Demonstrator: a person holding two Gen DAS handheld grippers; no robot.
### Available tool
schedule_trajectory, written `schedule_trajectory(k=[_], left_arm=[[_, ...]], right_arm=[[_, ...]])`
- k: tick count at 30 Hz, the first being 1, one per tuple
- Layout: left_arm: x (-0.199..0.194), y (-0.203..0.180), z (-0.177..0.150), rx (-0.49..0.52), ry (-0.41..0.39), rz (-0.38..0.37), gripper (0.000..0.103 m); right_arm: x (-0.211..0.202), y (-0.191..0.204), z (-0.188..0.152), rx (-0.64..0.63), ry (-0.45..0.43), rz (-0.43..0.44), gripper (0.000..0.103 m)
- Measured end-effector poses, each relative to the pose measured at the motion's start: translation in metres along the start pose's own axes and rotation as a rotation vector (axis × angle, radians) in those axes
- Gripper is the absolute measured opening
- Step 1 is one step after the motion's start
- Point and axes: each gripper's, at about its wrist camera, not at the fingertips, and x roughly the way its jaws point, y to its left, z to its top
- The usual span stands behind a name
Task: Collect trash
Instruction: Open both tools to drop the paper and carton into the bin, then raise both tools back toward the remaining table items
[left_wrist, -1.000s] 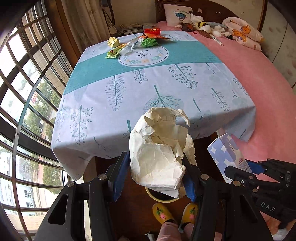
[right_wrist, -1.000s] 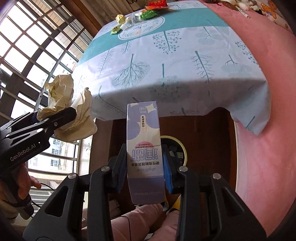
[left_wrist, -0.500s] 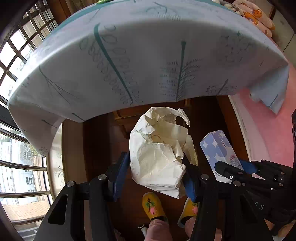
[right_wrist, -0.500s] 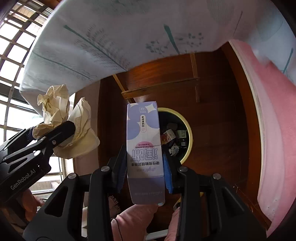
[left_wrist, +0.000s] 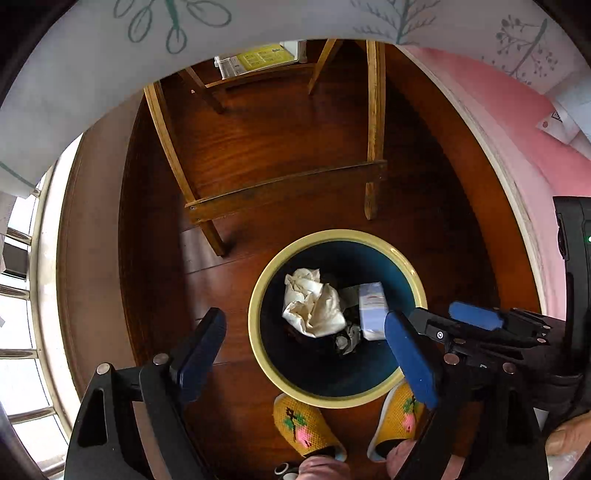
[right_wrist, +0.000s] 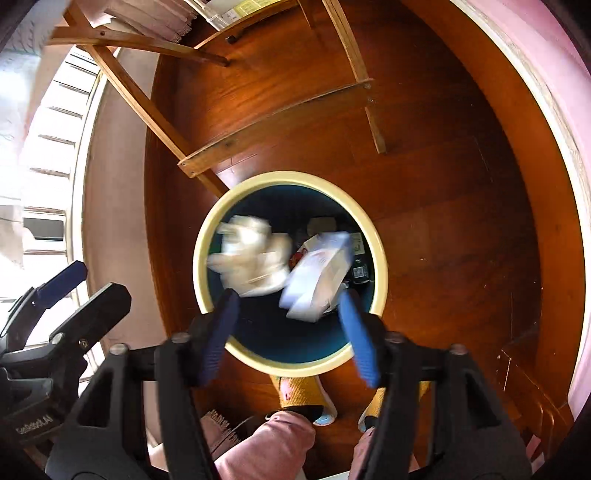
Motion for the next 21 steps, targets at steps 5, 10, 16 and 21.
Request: schedule_trajectory(k=[5, 10, 16, 21], left_arm=[[0.008, 0.003, -0.005, -0.010, 0.015, 0.019, 0.089], [-0.007, 0.006, -0.003, -0.031, 0.003, 0.033, 0.089], [-0.052, 0.008, 0.008, -0.056, -0.004, 0.028, 0.089], [-0.116, 0.005, 0.021, -0.064, -0.036, 0.031, 0.089]], right_arm=[[0.006, -0.001, -0.003, -0.012, 0.006, -0.013, 0.060], [-0.001, 0.007, -0.001, 0.007, -0.005, -0.014, 0.060], [-0.042, 0.021, 0.000, -0.011, -0.001, -0.049, 0.061], [-0.106, 0.039, -0.001, -0.024, -0.030, -0.037, 0.061]])
